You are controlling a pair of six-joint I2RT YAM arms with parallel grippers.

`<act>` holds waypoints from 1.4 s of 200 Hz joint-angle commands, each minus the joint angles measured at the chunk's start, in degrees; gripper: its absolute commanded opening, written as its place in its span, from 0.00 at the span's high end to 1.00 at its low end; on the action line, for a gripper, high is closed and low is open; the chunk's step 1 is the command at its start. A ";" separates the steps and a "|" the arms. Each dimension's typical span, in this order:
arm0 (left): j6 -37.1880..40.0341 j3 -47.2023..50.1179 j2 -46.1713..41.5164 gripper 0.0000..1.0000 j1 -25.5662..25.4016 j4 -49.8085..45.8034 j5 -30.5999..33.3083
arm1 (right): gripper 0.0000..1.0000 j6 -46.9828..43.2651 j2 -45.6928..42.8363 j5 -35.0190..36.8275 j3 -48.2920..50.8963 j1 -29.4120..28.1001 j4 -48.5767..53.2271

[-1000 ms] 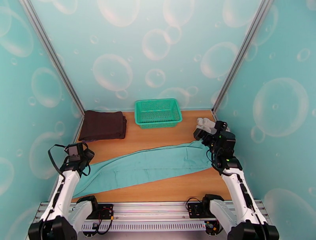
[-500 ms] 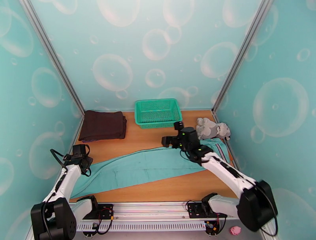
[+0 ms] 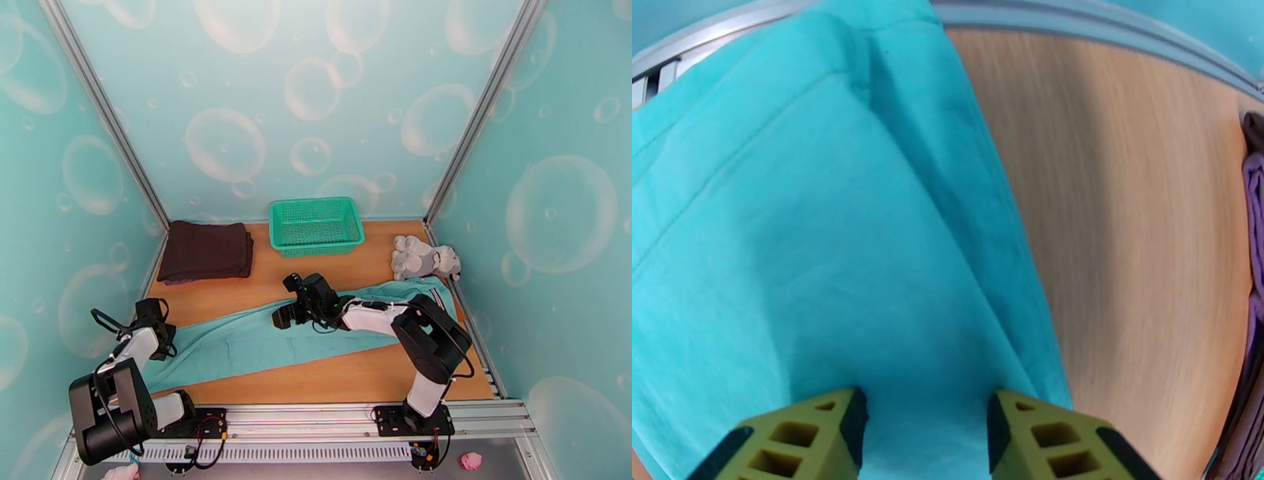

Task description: Fold and stack the trousers

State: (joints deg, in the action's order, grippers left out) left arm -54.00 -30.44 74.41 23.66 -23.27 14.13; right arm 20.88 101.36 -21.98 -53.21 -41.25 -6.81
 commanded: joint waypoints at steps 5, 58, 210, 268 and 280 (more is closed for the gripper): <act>1.40 -0.90 3.87 0.54 0.63 6.84 0.48 | 0.01 -1.66 -3.04 5.69 2.17 0.04 -6.80; 7.50 -7.86 10.83 0.57 0.31 12.61 3.25 | 0.01 -7.69 -3.36 12.17 1.11 1.65 -2.48; 20.78 -11.20 -19.17 0.49 -12.86 -0.63 -13.40 | 0.29 -27.06 9.37 21.45 -15.88 -16.61 1.80; 23.91 -12.61 -18.89 0.45 -12.01 -5.90 -20.61 | 0.37 -28.74 19.16 25.43 -23.22 -21.22 6.88; 24.52 -11.88 -19.48 0.45 -11.09 -5.92 -20.31 | 0.37 -28.36 19.47 26.29 -22.80 -21.17 5.51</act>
State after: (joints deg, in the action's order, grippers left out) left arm -31.70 -42.65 56.73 11.09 -26.76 -3.84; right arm -6.96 119.24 1.58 -75.33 -62.70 -3.07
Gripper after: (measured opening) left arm 0.548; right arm 0.628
